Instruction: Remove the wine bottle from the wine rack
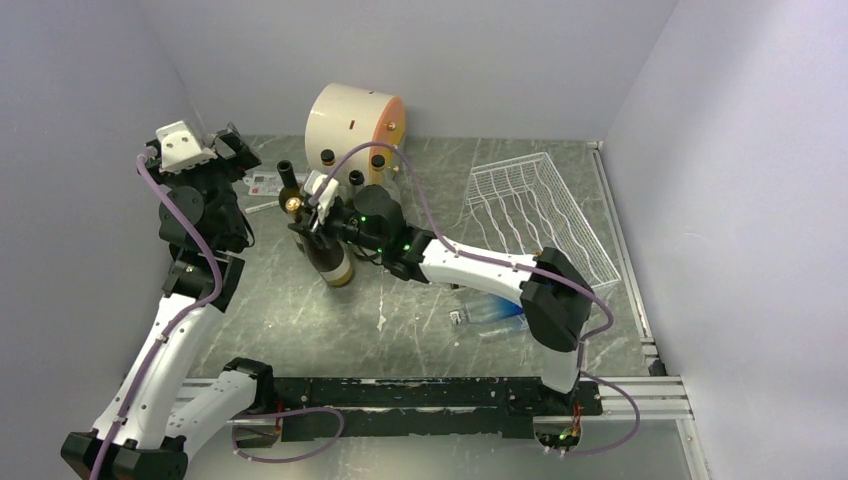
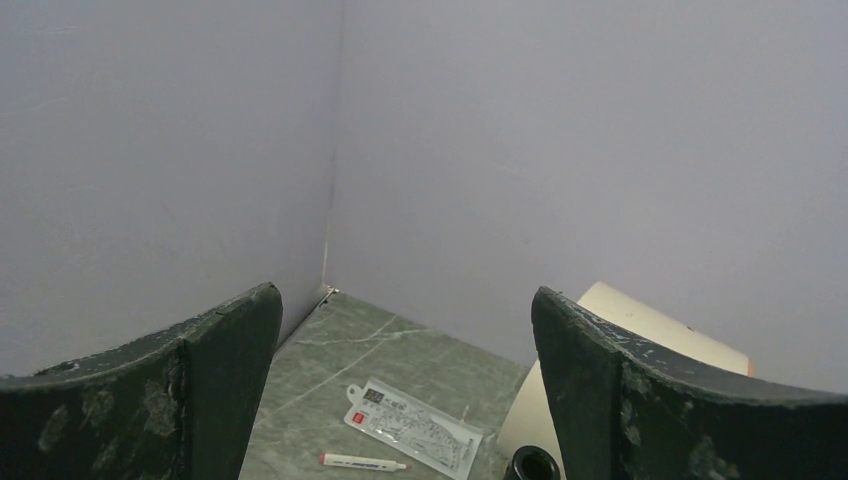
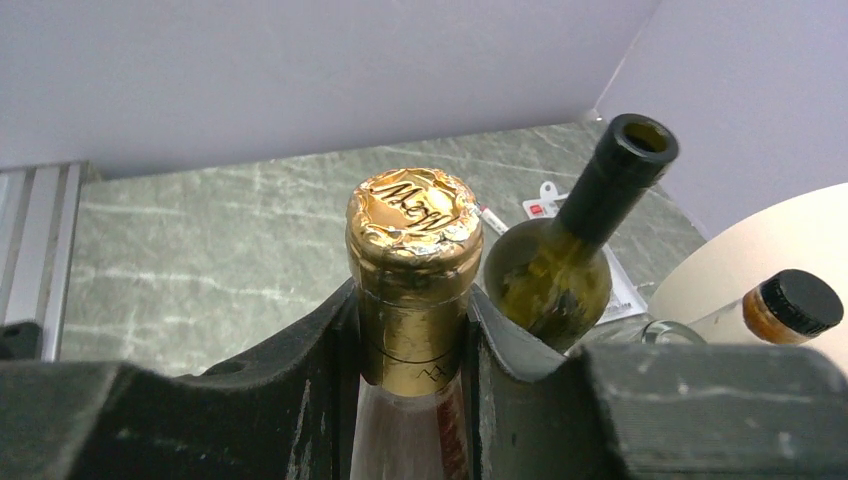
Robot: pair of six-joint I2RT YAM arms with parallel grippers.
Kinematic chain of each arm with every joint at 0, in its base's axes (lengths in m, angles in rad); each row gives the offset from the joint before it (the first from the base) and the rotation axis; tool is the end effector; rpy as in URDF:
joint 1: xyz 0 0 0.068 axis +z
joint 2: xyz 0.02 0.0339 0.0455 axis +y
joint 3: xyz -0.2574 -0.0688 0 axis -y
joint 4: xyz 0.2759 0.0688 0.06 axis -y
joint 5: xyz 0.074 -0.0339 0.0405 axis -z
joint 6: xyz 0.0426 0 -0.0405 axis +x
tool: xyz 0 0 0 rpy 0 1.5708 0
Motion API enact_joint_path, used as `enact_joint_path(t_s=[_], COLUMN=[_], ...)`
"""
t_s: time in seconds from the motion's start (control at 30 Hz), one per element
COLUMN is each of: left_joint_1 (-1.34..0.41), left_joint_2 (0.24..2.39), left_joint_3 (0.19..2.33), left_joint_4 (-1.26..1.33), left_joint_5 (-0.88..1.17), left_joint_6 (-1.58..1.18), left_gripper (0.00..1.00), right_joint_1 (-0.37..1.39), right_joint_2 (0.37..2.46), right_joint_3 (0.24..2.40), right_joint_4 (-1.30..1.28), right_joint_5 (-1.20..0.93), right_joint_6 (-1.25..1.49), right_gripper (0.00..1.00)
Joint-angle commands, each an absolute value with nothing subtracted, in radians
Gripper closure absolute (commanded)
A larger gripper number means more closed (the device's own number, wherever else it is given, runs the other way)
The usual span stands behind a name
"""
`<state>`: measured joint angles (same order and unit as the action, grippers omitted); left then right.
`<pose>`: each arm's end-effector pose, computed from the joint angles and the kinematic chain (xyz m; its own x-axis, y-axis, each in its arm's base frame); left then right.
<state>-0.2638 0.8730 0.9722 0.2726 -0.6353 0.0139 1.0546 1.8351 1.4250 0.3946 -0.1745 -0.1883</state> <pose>0.2229 -0.0340 0.4371 0.3462 -0.0819 -0.9346 -0.3287 0.9224 -0.2026 0.2305 0.4212 0.3052 0.1688 -0.0760 -0.9827 -0.9270 0.3267 -0.1845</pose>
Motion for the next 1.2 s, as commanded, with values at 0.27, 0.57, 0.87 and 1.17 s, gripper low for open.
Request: enact_joint_path(t_s=[0.27,0.57,0.87,1.17], left_joint_1=[-0.233,-0.232,-0.232,-0.23], left_joint_2=[0.874,0.88,0.885,0.887], left_joint_3=[0.979,0.983,0.986,0.992], left_joint_4=[0.276,0.269,0.264,0.258], left_joint_5=[-0.602,-0.597,-0.59,-0.591], left_joint_6=[-0.025,-0.034,-0.037,-0.037], left_gripper=[0.02,0.02,0.02,0.02], right_joint_1=[1.029,1.028,1.027,1.026], right_joint_2=[1.908,1.862,1.85,1.861], right_joint_3=[1.495,1.371,1.307,1.375], right_joint_4=[0.926,0.958,0.971,0.867], right_joint_5=[-0.156,-0.104,-0.092,-0.084], right_joint_6=[-0.125,-0.144,-0.145,-0.183], right_gripper=[1.0,1.0,0.61,0.26])
